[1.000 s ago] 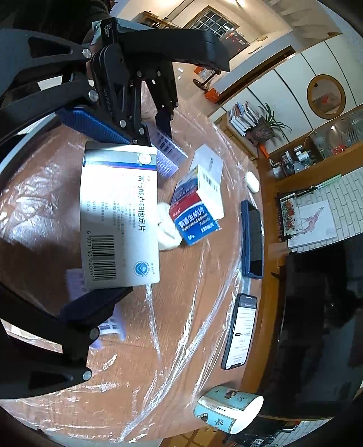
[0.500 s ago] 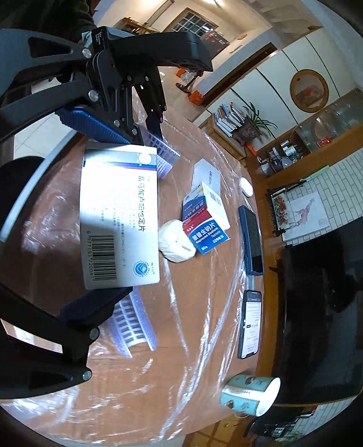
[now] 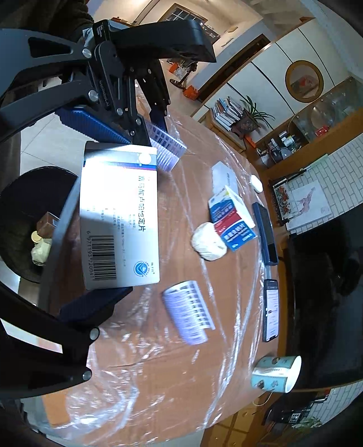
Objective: Collect trash
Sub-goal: 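Carry the comb rack in the left tool while the right tool carries the medicine box to the bin, then lower the comb rack with the left tool while the right tool lowers the medicine box into the bin, then open both tools over the bin, releasing the comb rack and medicine box, then grasp the white plastic box with the left tool while the right tool grasps the white-purple comb rack, then lift the white plastic box with the left tool while the right tool lifts the comb rack toward the bin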
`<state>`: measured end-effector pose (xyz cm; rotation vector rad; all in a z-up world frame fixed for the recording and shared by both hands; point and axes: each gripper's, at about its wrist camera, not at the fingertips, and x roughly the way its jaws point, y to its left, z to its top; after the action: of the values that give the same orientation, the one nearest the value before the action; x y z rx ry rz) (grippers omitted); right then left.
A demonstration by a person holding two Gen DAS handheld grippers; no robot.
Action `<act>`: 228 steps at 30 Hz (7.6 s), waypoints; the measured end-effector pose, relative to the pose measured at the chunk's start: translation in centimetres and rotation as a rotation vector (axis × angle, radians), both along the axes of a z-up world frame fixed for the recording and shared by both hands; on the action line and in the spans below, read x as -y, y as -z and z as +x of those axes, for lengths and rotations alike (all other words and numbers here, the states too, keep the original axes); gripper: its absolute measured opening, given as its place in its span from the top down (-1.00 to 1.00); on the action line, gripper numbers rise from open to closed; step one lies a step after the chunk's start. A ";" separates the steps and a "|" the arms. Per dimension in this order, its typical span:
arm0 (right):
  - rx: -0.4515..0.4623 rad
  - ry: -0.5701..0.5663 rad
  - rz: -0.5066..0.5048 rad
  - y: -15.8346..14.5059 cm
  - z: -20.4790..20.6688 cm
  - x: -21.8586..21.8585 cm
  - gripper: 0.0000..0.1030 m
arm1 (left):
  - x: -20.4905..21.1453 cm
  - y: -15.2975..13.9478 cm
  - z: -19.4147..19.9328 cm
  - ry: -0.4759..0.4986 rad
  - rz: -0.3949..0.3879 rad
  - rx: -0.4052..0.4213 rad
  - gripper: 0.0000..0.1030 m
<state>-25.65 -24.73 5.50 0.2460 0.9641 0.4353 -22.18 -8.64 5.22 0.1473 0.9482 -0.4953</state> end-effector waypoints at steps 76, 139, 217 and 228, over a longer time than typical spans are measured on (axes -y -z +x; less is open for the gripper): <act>-0.235 -0.013 -0.152 9.9 -8.4 -3.3 -0.81 | 2.1 9.1 -10.1 0.244 0.224 -0.131 0.13; -0.076 0.085 -0.152 5.6 -8.7 -0.7 -0.91 | 2.0 7.2 -9.7 0.243 0.210 -0.057 -0.46; 0.034 0.093 -0.142 4.5 9.9 4.8 -0.50 | -2.5 3.6 16.5 -0.252 0.212 0.030 -0.60; 0.056 0.084 -0.144 3.1 8.7 3.9 -0.50 | -2.5 1.7 13.3 -0.248 0.140 0.038 -0.60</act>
<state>-16.99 -28.61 2.38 0.1422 0.9222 0.2932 -8.83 -6.11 3.55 0.1627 0.9486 -0.1973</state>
